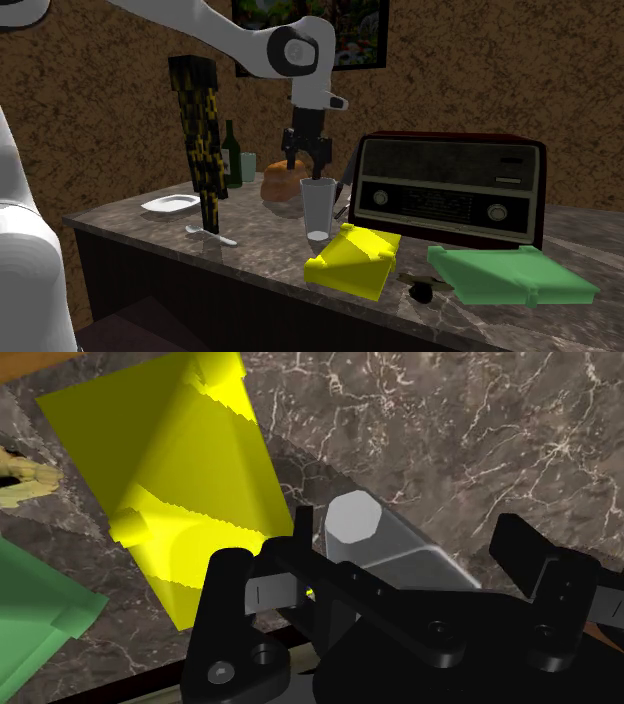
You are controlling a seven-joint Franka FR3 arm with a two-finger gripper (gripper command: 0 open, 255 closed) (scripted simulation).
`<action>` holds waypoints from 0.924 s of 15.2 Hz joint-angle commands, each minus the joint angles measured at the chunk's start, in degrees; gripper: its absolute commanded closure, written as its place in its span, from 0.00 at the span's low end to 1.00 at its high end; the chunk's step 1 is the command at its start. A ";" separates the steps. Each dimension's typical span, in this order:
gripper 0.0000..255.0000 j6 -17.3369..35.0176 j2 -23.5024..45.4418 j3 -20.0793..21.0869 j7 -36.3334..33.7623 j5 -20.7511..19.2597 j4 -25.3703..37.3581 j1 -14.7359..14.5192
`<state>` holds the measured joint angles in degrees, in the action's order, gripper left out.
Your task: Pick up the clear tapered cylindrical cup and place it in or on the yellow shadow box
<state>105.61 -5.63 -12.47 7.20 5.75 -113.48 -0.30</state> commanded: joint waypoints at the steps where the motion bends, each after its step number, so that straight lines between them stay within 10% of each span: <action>1: 0.00 0.57 5.06 -0.64 1.56 1.18 4.63 0.27; 7: 0.00 1.13 17.13 -1.29 4.75 4.46 16.46 1.73; 14: 0.00 6.60 18.14 -0.93 5.15 5.00 11.99 1.40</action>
<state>111.29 12.28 -13.49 12.34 10.64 -100.84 1.19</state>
